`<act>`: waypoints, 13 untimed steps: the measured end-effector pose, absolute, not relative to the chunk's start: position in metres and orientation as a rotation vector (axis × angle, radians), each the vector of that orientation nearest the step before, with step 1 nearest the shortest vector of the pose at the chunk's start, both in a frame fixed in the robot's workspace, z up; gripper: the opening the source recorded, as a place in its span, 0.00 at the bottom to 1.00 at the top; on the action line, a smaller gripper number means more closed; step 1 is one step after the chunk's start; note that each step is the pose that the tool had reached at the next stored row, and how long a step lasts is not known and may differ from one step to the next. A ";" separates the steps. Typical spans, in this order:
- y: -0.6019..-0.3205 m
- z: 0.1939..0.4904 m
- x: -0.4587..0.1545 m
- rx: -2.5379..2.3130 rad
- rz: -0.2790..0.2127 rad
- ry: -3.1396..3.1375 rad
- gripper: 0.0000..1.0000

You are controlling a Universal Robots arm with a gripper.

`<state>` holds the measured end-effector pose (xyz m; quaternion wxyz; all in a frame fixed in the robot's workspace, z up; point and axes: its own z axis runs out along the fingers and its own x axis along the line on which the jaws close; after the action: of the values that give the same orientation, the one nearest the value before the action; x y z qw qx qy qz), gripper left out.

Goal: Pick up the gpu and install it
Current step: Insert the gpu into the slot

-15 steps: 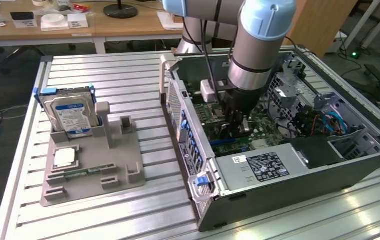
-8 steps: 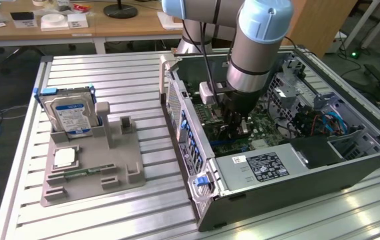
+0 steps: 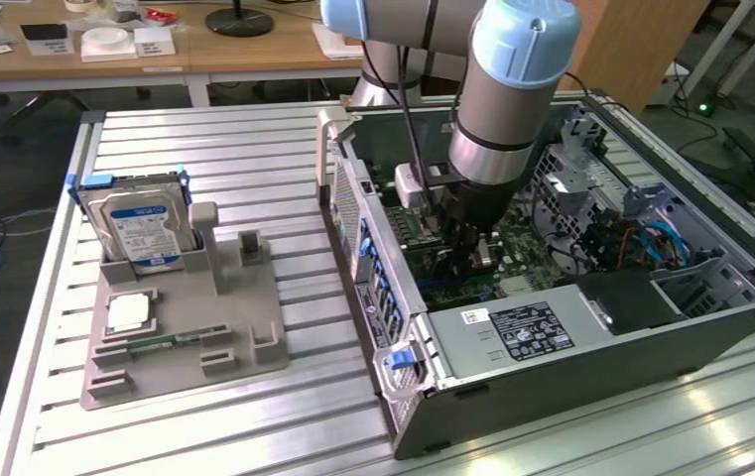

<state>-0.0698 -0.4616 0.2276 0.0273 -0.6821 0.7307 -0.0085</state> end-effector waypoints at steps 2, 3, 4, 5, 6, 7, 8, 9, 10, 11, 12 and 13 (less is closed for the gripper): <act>-0.462 0.227 -0.070 -2.106 -0.026 2.256 0.28; -0.462 0.227 -0.070 -2.106 -0.026 2.256 0.28; -0.462 0.227 -0.070 -2.107 -0.026 2.256 0.28; -0.462 0.227 -0.070 -2.106 -0.026 2.256 0.28; -0.461 0.227 -0.070 -2.106 -0.026 2.256 0.28; -0.461 0.226 -0.070 -2.106 -0.026 2.256 0.28; -0.461 0.226 -0.070 -2.106 -0.026 2.256 0.28; -0.461 0.226 -0.070 -2.106 -0.026 2.256 0.28; -0.461 0.226 -0.070 -2.106 -0.026 2.256 0.28; -0.461 0.225 -0.070 -2.106 -0.026 2.256 0.28; -0.461 0.225 -0.070 -2.107 -0.026 2.256 0.28; -0.461 0.225 -0.070 -2.107 -0.026 2.256 0.28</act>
<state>-0.0700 -0.4610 0.2246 0.0272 -0.6822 0.7306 -0.0085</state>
